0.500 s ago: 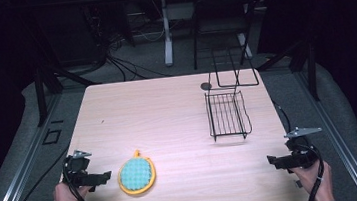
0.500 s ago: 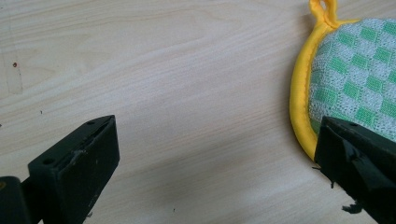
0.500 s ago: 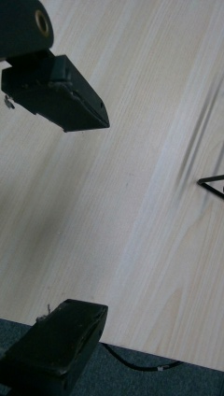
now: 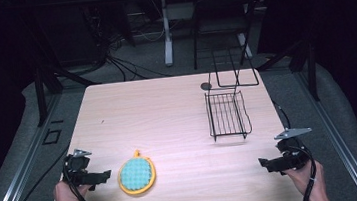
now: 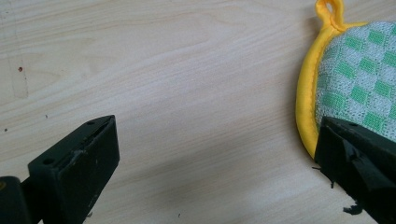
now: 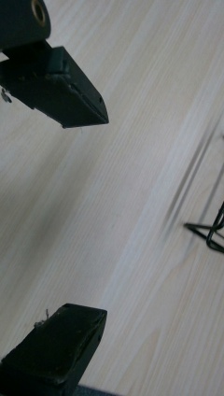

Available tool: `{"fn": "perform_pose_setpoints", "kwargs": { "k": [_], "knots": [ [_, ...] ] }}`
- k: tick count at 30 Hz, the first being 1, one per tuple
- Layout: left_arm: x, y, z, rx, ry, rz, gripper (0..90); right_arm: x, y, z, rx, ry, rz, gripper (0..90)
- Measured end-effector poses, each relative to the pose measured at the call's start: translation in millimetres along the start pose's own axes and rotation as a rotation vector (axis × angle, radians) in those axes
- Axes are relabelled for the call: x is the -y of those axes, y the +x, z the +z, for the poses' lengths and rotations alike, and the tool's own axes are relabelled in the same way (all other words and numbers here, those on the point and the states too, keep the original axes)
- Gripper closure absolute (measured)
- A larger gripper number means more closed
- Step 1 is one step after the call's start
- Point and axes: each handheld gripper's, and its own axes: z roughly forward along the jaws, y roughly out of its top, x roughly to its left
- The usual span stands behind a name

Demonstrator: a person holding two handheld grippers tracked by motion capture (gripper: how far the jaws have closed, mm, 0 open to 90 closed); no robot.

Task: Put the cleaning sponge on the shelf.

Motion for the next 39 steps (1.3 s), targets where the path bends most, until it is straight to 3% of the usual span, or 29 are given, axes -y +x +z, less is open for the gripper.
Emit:
{"fn": "perform_pose_setpoints", "kwargs": {
  "k": [4, 22, 29, 39],
  "knots": [
    [-1.2, -0.1, 1.2, 0.002, 0.004, 0.002, 0.3, -7.8, 16.6, 2.9, -0.032, 0.005, -0.042, 5.5],
    [-2.5, -1.2, 3.2, 0.003, -0.002, 0.004, 0.3, -38.6, 59.4, 14.4, -0.120, -0.014, -0.163, 0.0],
    [-2.7, -1.4, 3.0, 0.005, 0.000, 0.007, 0.3, -57.3, 84.5, 24.4, -0.163, -0.037, -0.213, 0.0],
    [-2.7, -1.9, 3.3, 0.011, -0.001, 0.010, 0.3, -74.9, 117.5, 44.1, -0.232, -0.021, -0.267, 0.0]
  ]
}}
